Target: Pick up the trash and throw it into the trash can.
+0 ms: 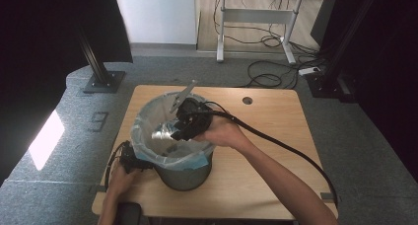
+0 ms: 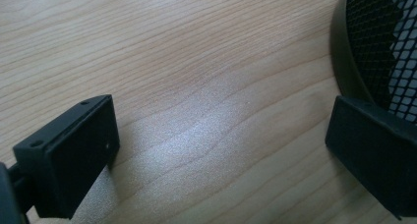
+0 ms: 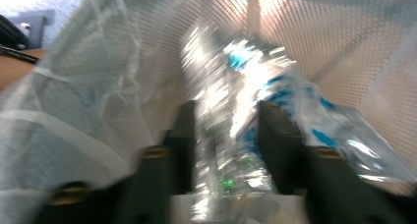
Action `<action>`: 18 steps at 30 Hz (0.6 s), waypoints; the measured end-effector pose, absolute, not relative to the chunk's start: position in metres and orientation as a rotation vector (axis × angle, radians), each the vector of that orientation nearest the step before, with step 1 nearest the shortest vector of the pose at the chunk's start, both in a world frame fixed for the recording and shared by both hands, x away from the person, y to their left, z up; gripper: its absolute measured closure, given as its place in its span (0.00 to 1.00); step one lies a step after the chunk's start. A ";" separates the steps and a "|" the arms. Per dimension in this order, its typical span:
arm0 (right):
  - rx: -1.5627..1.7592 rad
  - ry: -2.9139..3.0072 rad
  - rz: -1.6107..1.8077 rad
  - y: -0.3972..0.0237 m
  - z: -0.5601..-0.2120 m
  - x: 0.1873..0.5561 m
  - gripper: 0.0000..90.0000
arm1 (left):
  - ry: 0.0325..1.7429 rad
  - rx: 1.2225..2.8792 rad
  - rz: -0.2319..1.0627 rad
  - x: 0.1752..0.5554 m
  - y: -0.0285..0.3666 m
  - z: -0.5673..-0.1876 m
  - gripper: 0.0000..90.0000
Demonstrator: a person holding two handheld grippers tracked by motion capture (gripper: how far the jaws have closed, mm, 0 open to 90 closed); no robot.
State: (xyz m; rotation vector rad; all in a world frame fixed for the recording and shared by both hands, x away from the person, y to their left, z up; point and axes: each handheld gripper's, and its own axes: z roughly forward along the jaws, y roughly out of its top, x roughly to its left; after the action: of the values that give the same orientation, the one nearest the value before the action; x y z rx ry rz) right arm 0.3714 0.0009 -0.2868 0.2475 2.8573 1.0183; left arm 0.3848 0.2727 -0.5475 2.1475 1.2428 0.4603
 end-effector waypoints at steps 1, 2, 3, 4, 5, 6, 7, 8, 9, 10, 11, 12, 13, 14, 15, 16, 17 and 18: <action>0.261 2.848 1.024 -0.001 -0.286 0.372 0.50 | 1.243 2.148 0.460 0.385 0.273 -0.547 0.00; 0.301 2.830 1.065 -0.006 -0.281 0.376 0.35 | 1.243 2.147 0.460 0.385 0.273 -0.548 0.00; 0.301 2.830 1.065 -0.006 -0.281 0.376 0.35 | 1.243 2.147 0.460 0.385 0.273 -0.548 0.00; 0.337 2.793 1.107 -0.013 -0.277 0.380 0.25 | 1.243 2.148 0.460 0.385 0.273 -0.547 0.00; 0.337 2.793 1.107 -0.013 -0.277 0.380 0.25 | 1.243 2.148 0.460 0.385 0.273 -0.547 0.00; 0.367 2.758 1.120 -0.020 -0.273 0.384 0.17 | 1.243 2.148 0.460 0.385 0.273 -0.547 0.00; 0.367 2.758 1.120 -0.020 -0.273 0.384 0.17 | 1.243 2.148 0.460 0.385 0.273 -0.547 0.00; 0.383 2.738 1.121 -0.026 -0.271 0.387 0.15 | 1.243 2.148 0.460 0.385 0.273 -0.547 0.00; 0.383 2.738 1.121 -0.026 -0.271 0.387 0.15 | 1.243 2.148 0.460 0.385 0.273 -0.547 0.00; 0.392 2.735 1.128 -0.030 -0.269 0.389 0.15 | 1.243 2.148 0.460 0.385 0.273 -0.547 0.00; 0.406 2.731 1.145 -0.035 -0.268 0.391 0.14 | 1.243 2.148 0.460 0.385 0.273 -0.547 0.00; 0.423 2.719 1.169 -0.042 -0.266 0.393 0.13 | 1.243 2.147 0.460 0.385 0.273 -0.547 0.00; 0.423 2.719 1.169 -0.042 -0.266 0.393 0.13 | 1.243 2.147 0.460 0.385 0.273 -0.547 0.00; 0.448 2.702 1.190 -0.051 -0.265 0.396 0.10 | 1.243 2.148 0.460 0.385 0.273 -0.548 0.00; 0.448 2.702 1.190 -0.051 -0.265 0.396 0.10 | 1.243 2.148 0.460 0.385 0.273 -0.548 0.00; 0.471 2.690 1.179 -0.057 -0.264 0.398 0.08 | 1.242 2.148 0.460 0.385 0.273 -0.547 0.00; 0.471 2.690 1.179 -0.057 -0.264 0.398 0.08 | 1.242 2.148 0.460 0.385 0.273 -0.547 0.00; 0.488 2.671 1.173 -0.064 -0.264 0.399 0.06 | 1.243 2.148 0.461 0.385 0.273 -0.547 0.00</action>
State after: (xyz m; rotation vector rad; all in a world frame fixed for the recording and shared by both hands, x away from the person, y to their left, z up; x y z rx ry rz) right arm 0.3991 -0.0635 -0.2645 0.4884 2.6715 1.1735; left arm 0.3848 0.2727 -0.5475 2.1477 1.2426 0.4605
